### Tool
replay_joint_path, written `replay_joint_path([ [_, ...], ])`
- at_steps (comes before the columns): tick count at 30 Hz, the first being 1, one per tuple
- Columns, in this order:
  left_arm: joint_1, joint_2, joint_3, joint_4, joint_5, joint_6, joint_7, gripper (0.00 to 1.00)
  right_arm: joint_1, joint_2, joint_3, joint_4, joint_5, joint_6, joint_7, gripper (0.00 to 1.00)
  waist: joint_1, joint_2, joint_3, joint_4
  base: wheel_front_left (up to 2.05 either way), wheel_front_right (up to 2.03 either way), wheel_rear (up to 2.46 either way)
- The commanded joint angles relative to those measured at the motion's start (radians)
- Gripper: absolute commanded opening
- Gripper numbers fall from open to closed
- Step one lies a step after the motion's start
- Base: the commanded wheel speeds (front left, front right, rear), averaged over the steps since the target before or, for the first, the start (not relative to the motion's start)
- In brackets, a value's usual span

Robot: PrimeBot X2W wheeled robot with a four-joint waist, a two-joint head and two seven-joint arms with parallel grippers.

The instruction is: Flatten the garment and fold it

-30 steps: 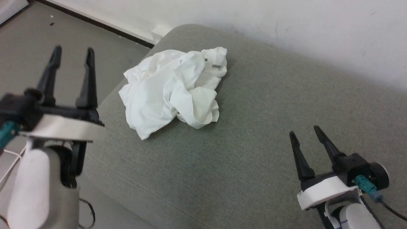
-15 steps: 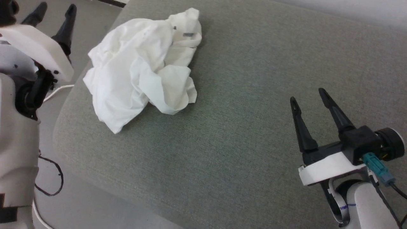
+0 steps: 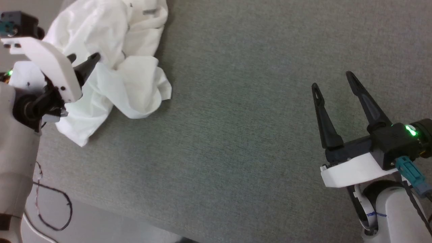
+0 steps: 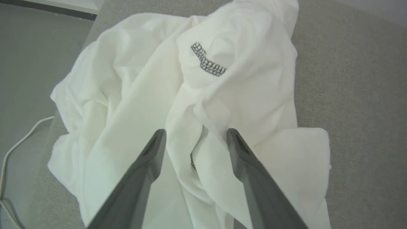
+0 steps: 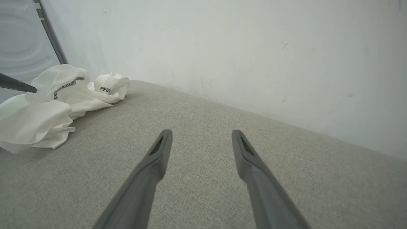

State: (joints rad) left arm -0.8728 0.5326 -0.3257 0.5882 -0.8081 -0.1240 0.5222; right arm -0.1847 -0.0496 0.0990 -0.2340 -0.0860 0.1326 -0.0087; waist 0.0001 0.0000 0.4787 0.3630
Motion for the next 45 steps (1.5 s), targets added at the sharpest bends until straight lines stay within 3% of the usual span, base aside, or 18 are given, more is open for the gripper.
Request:
replay_joint_path([
  [1, -0.019, 0.006, 0.003, 0.026, -0.015, -0.007, 0.014, 1.0, -0.018, -0.001, 0.003, -0.011, -0.006, -0.002, 0.004, 1.0, -0.0001, 0.0, 0.051, -0.035, 0.0, 0.0, 0.0],
  [5, -0.029, 0.003, 0.002, 0.104, -0.038, -0.004, 0.061, 1.0, -0.024, -0.001, 0.008, -0.029, -0.008, -0.002, 0.017, 1.0, -0.0001, 0.0, 0.074, -0.048, 0.0, 0.0, 0.0],
  [10, -0.037, -0.02, 0.015, 0.17, -0.061, -0.003, 0.038, 1.0, -0.027, -0.001, 0.008, -0.046, -0.015, -0.002, 0.03, 1.0, -0.0001, 0.0, 0.09, -0.06, 0.0, 0.0, 0.0],
  [12, -0.04, -0.023, 0.006, 0.186, -0.058, -0.004, 0.03, 0.0, -0.026, -0.001, 0.008, -0.051, -0.016, -0.002, 0.034, 1.0, -0.0001, 0.0, 0.089, -0.063, 0.0, 0.0, 0.0],
  [24, -0.057, 0.029, -0.029, 0.18, -0.069, -0.006, -0.068, 0.0, -0.018, -0.001, 0.002, -0.026, 0.024, -0.002, 0.004, 1.0, -0.0001, 0.0, 0.006, -0.087, 0.0, 0.0, 0.0],
  [36, -0.174, 0.127, -0.038, 0.027, -0.042, -0.006, -0.162, 0.0, 0.031, -0.001, -0.014, 0.099, 0.147, -0.002, -0.118, 1.0, -0.0001, 0.0, -0.206, -0.117, 0.0, 0.0, 0.0],
  [40, -0.244, 0.13, -0.036, -0.033, -0.011, 0.016, -0.185, 0.0, 0.051, -0.001, -0.021, 0.139, 0.188, -0.002, -0.161, 1.0, -0.0001, 0.0, -0.271, -0.134, 0.0, 0.0, 0.0],
  [45, -0.347, 0.094, -0.035, -0.1, 0.008, 0.06, -0.191, 0.0, 0.072, -0.001, -0.028, 0.181, 0.229, -0.002, -0.2, 1.0, -0.0001, 0.0, -0.34, -0.169, 0.0, 0.0, 0.0],
])
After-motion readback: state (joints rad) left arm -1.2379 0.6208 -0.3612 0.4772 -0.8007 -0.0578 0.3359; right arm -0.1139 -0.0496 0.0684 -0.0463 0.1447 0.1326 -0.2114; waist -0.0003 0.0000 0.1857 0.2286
